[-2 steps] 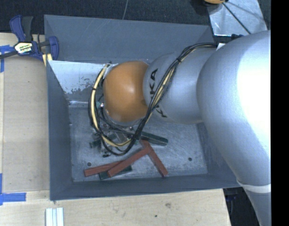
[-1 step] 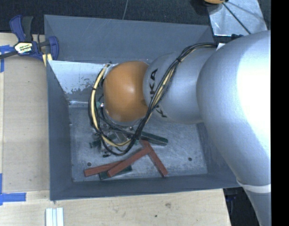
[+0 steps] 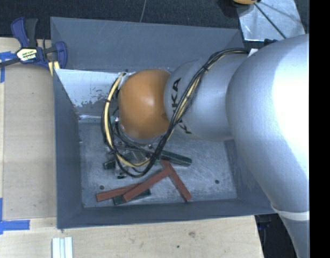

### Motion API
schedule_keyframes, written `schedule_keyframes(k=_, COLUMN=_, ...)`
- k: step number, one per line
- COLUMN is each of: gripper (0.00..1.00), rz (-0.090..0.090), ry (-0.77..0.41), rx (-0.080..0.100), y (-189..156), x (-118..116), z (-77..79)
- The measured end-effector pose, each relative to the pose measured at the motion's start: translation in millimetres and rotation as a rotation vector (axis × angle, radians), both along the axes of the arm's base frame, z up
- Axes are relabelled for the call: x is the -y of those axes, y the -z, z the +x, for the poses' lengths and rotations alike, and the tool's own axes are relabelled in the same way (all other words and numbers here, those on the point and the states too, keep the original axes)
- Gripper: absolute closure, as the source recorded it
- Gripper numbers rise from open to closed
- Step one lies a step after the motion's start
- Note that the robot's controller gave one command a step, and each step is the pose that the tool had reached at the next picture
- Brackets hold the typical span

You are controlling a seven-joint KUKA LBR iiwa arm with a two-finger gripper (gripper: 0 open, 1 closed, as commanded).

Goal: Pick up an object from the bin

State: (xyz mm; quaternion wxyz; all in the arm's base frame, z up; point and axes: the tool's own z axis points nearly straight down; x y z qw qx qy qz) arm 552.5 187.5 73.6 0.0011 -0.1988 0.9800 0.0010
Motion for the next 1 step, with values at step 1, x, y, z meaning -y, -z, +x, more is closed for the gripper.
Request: schedule_keyframes(k=1, gripper=1.0, rz=-0.002, ry=0.0, rx=-0.002, y=-12.3, x=0.4, z=-0.5)
